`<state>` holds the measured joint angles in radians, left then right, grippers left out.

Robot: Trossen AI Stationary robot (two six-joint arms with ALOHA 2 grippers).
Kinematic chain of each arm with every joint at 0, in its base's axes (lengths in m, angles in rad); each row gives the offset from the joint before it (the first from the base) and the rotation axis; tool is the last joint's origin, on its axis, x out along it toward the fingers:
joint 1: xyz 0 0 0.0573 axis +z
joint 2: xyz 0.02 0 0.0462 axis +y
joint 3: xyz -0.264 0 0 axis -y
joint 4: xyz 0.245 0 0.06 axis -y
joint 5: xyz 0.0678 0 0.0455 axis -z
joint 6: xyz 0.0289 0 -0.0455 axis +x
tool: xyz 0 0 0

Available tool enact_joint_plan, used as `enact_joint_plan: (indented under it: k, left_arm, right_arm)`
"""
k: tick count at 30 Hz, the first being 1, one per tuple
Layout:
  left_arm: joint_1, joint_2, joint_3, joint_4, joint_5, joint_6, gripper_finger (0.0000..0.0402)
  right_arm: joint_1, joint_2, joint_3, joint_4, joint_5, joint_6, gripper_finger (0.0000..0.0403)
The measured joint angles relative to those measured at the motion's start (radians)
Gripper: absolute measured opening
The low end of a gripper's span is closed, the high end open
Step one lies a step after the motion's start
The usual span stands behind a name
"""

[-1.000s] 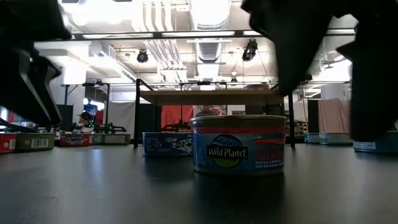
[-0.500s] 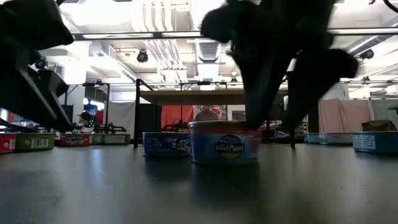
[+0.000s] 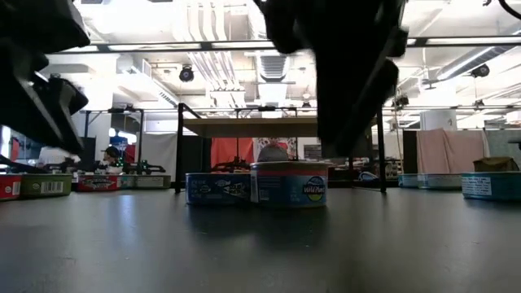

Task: Stack canned seafood by type on shelf
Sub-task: Stack the top blue and pink tuna can on top of the blue and pink tuna can

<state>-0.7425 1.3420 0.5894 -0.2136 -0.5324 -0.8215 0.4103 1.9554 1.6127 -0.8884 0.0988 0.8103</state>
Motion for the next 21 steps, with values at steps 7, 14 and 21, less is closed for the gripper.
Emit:
enact_joint_plan:
  k: [7,14,21]
  left_arm:
    - [0.022,-0.105,-0.074,0.007,-0.008,-0.022,0.0149]
    - [0.112,-0.155,-0.163,0.134,0.063,0.214,0.0149]
    - [0.236,-0.205,-0.192,0.220,0.171,0.431,0.0149]
  right_arm:
    - [0.004,-0.065,-0.004,-0.154,0.176,-0.230,0.0315]
    - [-0.090,0.010,-0.076,-0.151,0.087,-0.470,0.0303]
    - [-0.151,0.056,-0.076,0.070,-0.104,-0.428,0.0282]
